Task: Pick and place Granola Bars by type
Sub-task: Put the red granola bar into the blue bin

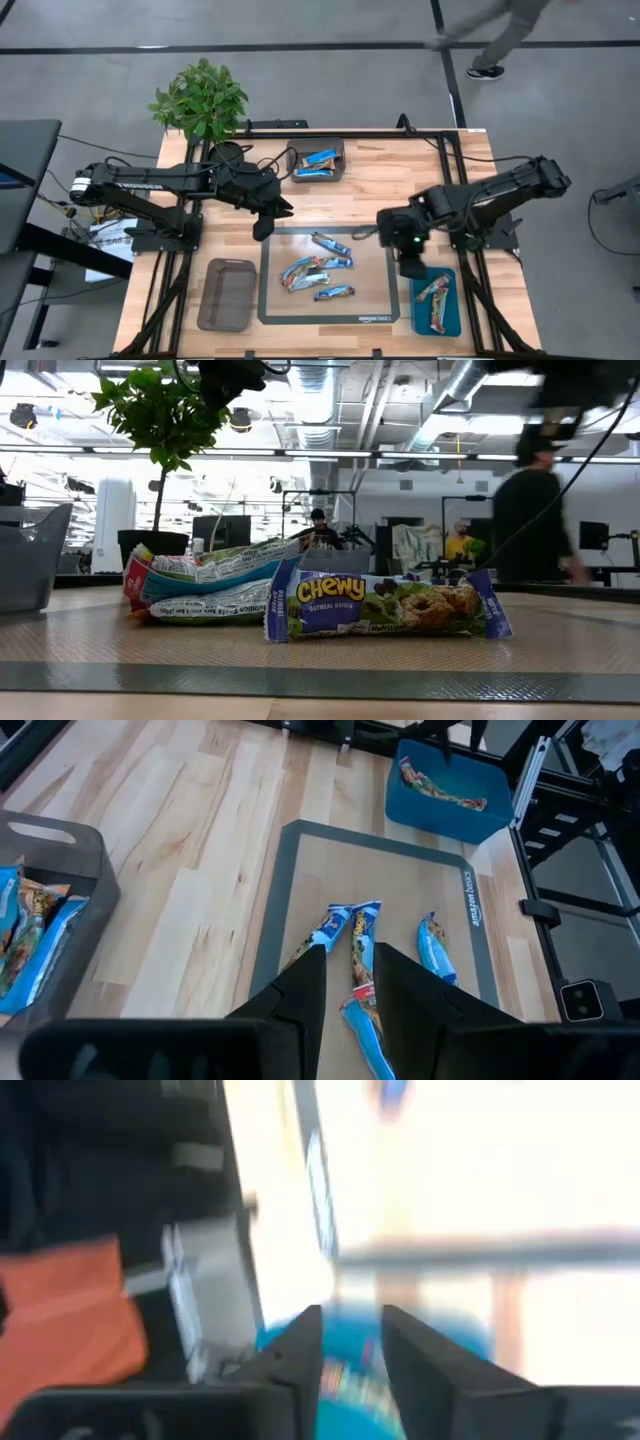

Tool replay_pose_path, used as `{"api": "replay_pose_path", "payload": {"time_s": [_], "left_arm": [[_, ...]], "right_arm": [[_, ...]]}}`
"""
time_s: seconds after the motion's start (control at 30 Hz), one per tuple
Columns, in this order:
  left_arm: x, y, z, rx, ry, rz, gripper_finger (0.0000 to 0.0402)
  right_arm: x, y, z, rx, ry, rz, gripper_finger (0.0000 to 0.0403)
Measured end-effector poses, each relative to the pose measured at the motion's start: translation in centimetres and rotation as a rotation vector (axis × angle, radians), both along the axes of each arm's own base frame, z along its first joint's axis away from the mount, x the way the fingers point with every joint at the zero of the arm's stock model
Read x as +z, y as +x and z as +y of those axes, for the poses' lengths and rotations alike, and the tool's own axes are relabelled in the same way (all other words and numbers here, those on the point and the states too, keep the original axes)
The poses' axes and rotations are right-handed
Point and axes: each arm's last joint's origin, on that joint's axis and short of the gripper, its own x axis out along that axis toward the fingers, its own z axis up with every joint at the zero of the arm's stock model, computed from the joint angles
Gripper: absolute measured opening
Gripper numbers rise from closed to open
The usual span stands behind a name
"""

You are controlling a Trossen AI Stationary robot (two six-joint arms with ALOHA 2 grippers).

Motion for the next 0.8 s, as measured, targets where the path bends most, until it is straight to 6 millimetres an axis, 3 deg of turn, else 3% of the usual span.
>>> {"api": "replay_pose_path", "payload": {"time_s": [0.13,0.33,0.57,0.8], "left_arm": [[0.0,0.0,0.0,0.012,-0.01,0.001,0.0077],[-0.1,-0.1,0.1,0.057,-0.017,0.018,0.0077],[-0.6,-0.5,0.3,0.142,-0.046,0.086,0.0077],[-1.0,-0.8,0.3,0.195,-0.081,0.135,0.0077]], "right_arm": [[0.0,2.8,-0.6,-0.066,-0.072,-0.228,0.0147],[-1.2,7.1,-1.0,-0.004,-0.161,-0.521,0.0197],[-4.6,10.5,-1.5,0.072,-0.22,-0.623,0.0208],[-7.8,12.1,-1.5,0.185,-0.275,-0.638,0.0197]]}}
